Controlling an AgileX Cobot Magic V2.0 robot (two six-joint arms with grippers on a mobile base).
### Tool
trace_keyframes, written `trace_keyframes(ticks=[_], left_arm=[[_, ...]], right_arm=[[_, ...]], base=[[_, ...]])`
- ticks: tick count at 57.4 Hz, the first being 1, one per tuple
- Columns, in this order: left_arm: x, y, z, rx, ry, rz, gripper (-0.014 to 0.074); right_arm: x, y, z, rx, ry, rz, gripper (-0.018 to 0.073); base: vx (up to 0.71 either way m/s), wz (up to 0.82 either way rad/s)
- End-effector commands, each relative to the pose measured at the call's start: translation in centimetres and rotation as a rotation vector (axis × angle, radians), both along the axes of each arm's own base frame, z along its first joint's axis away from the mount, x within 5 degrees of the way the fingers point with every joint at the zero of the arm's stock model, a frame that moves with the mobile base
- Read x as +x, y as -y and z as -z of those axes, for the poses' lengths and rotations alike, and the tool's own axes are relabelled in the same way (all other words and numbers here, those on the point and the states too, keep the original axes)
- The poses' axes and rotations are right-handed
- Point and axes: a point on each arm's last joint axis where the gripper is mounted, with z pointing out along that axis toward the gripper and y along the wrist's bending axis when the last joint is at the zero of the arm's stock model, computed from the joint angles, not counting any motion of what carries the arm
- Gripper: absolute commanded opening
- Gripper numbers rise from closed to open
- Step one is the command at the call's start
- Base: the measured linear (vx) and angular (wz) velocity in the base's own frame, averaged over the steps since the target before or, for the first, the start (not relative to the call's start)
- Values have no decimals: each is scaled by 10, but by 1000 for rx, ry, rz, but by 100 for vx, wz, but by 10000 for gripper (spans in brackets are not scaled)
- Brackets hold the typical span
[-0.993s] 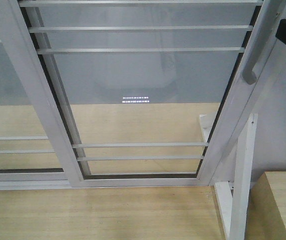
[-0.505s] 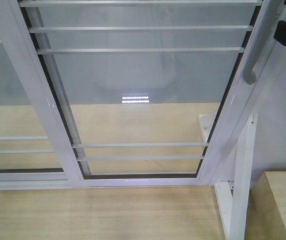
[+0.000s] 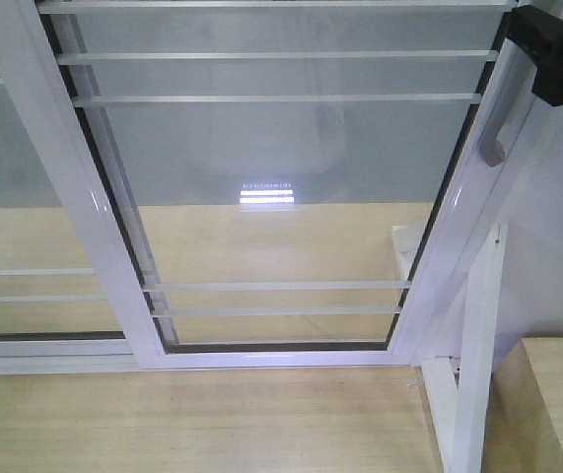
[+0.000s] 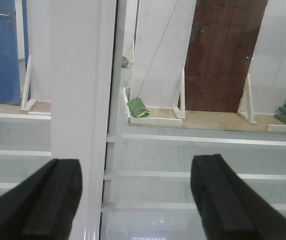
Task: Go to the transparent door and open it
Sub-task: 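Raise the right gripper to the silver handle and close on it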
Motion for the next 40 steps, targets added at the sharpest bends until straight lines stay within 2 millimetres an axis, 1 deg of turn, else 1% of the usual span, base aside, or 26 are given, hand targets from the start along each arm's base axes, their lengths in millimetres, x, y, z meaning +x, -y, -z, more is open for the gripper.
trace_keyframes(ticks=[1, 6, 10, 14, 21, 26, 31, 40], left_arm=[[-3, 0, -22, -17, 121, 2, 591], [-3, 0, -20, -15, 97, 2, 591], [-3, 0, -17, -10, 66, 3, 591], [-3, 0, -14, -7, 34, 3, 591], [-3, 0, -11, -2, -2, 3, 591], [-3, 0, -11, -1, -7, 4, 591], [-3, 0, -11, -1, -7, 4, 591], [-3, 0, -11, -1, -6, 4, 591]], right_arm=[[1, 2, -20, 48, 116, 26, 730], [7, 2, -14, 46, 74, 27, 718], [9, 7, -9, 34, 30, 45, 701], [13, 16, -2, 25, -36, 81, 679], [20, 37, 12, 21, -152, 170, 644], [27, 46, 19, 23, -197, 208, 627], [38, 52, 27, 20, -209, 233, 613], [68, 58, 41, 17, -170, 274, 586]], base=[[0, 0], [0, 0], [0, 0], [0, 0], [0, 0], [0, 0], [0, 0], [0, 0]])
